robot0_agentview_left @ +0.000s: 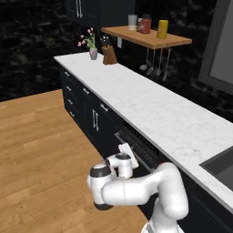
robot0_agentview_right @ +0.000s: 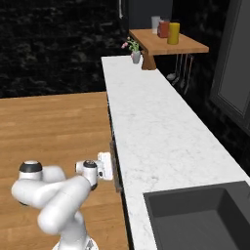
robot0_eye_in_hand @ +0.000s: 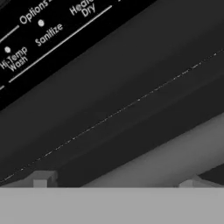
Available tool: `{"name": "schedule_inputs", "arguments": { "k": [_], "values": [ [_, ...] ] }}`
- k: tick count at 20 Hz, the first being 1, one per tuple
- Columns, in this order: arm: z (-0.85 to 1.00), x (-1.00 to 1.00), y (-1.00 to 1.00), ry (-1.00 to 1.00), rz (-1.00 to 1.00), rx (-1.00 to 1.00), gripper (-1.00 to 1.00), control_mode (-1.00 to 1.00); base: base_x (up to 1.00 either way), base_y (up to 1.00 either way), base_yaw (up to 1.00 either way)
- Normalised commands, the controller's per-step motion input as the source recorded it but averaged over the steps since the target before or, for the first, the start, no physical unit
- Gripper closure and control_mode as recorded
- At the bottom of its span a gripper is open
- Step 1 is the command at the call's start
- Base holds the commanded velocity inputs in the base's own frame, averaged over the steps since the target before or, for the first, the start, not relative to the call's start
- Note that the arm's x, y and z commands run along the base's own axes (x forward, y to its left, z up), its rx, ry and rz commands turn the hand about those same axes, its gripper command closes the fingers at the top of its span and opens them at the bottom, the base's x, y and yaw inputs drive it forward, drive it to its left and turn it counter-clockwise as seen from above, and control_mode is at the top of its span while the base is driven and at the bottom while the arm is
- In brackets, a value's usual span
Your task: Pick up the cup and bowl from the counter, place them in the dishwasher, and close the dishwasher door.
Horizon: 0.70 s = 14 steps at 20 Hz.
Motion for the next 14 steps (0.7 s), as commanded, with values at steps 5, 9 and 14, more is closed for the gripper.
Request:
{"name": "schedule_inputs", "arguments": {
  "k": [5, 9, 14],
  "values": [
    [-0.55, 1.0, -0.99, 0.41, -0.08, -0.28, -1.0, -1.0, 0.0, 0.0, 0.0],
    [-0.96, 1.0, -0.91, 0.4, -0.1, -0.35, -1.0, -1.0, 0.0, 0.0, 0.0],
    [-0.92, 1.0, -0.55, 0.36, -0.09, -0.31, -1.0, -1.0, 0.0, 0.0, 0.0]
  ]
}}
